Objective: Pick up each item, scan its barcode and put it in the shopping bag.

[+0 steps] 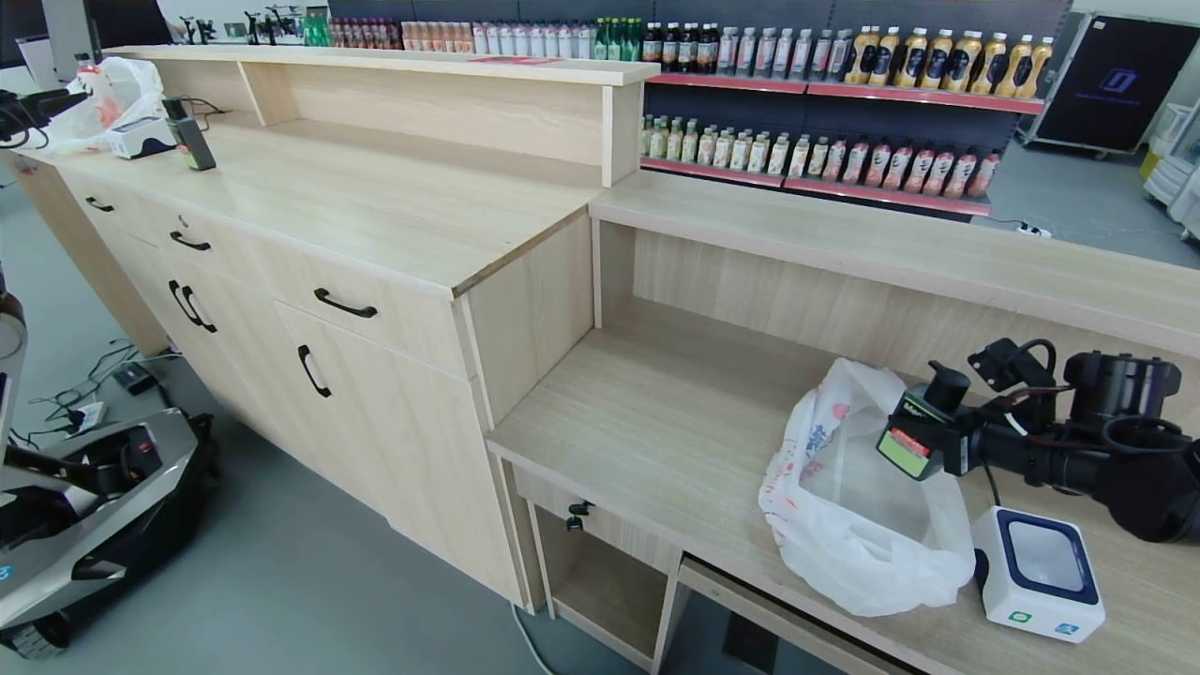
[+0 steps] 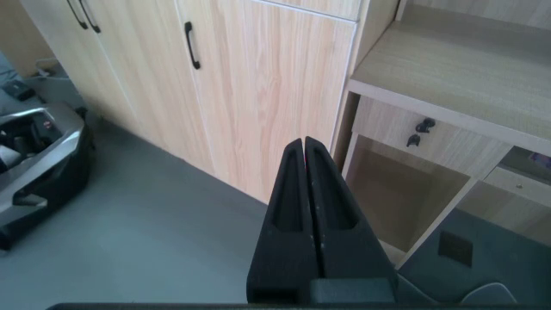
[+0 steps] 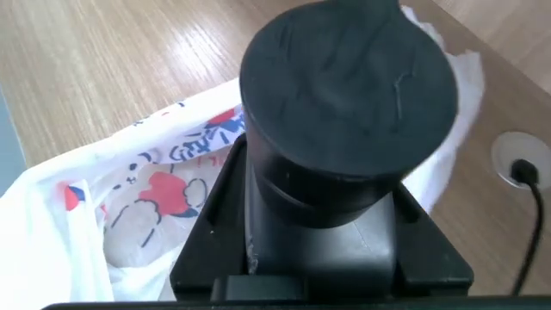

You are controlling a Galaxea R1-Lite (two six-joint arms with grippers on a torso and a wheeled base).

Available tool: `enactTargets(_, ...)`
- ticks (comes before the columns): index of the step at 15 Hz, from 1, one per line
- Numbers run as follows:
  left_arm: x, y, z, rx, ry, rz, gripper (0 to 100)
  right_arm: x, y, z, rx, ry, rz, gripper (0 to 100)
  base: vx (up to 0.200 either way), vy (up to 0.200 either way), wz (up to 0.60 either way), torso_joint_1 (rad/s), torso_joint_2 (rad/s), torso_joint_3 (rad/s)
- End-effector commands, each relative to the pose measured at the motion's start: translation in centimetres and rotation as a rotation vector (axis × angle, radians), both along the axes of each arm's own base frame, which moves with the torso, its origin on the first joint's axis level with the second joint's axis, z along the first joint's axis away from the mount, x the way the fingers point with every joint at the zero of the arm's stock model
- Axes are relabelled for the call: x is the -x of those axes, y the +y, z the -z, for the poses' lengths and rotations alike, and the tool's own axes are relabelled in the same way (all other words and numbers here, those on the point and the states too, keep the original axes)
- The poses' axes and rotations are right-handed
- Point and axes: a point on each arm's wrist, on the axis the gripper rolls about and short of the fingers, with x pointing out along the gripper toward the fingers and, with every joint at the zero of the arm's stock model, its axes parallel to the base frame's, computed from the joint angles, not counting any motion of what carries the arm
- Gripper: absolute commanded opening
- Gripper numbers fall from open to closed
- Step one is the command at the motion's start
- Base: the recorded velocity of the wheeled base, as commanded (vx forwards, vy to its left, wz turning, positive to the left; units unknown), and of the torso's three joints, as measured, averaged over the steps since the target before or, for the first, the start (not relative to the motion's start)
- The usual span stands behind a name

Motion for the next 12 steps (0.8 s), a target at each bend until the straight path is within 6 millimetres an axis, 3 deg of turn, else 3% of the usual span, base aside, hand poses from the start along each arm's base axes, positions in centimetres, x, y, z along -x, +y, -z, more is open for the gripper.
enactTargets(1, 0.0, 0.0, 0.0, 0.0, 0.0, -0.001, 0, -0.7, 0.5, 0.9, -0.005, 0.016, -0.027, 0, 0.0, 0.0, 0.0, 0.0, 0.0, 0.0)
enactTargets(7, 0.0, 0.0, 0.0, 0.0, 0.0, -0.001, 0, -3.0, -0.2, 3.2, -0.002, 0.005, -0.019, 0, 0.0, 0.0, 0.0, 0.0, 0.0, 0.0)
enactTargets(12, 0.0, 0.0, 0.0, 0.0, 0.0, -0.001, 0, -3.1, -1.1, 5.2, 0.019, 0.024, -0.007, 0, 0.0, 0.0, 0.0, 0.0, 0.0, 0.0)
